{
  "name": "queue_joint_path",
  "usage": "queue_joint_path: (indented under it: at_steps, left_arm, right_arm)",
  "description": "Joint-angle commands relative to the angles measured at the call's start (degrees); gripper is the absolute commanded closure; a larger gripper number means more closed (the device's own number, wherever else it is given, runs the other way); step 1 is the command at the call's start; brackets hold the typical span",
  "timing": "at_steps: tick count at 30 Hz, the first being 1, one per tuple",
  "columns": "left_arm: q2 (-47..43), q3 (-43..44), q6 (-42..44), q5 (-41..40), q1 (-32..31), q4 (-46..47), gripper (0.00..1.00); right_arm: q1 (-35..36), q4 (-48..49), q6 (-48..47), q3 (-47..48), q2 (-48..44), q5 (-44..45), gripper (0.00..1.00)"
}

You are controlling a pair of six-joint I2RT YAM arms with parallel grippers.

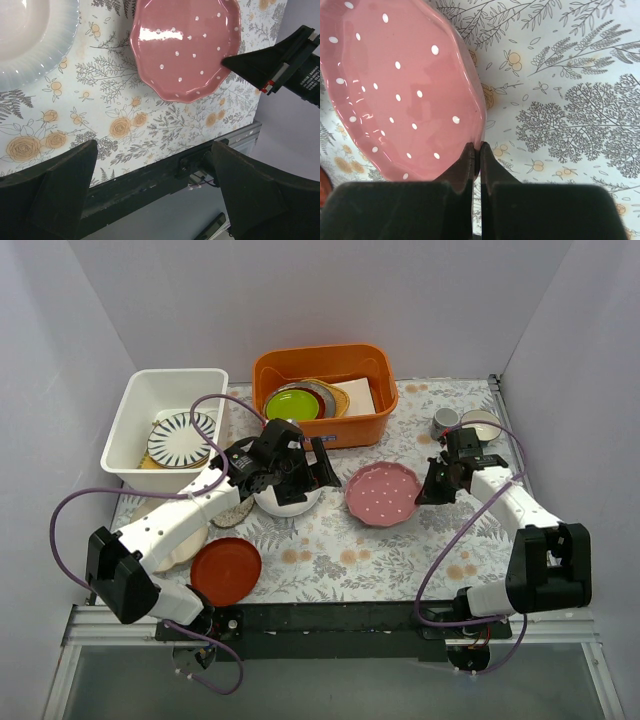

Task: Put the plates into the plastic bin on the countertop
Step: Pick up the plate at the center of the board.

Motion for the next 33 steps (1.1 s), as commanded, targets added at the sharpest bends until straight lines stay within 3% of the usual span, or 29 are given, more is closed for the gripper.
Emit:
queue_joint_path:
  at_steps: [1, 15, 27, 33]
  left_arm:
    - [0.5, 1.1, 0.0, 1.4, -0.4, 1.1, 0.02]
    - [2.7, 0.6, -0.4, 4.7, -0.8, 5.4, 0.03]
    - [2.8, -0.7, -0.9, 5.4, -1.2, 7.0, 0.07]
    - [2.6, -1.1, -0.9, 5.4, -1.3, 7.7, 0.16]
  right_arm:
    - [-1.6, 1.0, 0.1, 2.8, -5.7, -7.5, 0.99]
    - [-2.2, 0.7, 2.5, 4.5, -12.6, -20.6, 0.99]
    - [-2.1, 5.9, 6.8, 6.7, -13.8, -33.5, 0.99]
    - [-2.2, 7.7, 8.3, 6.4, -14.2, -36.7, 0.99]
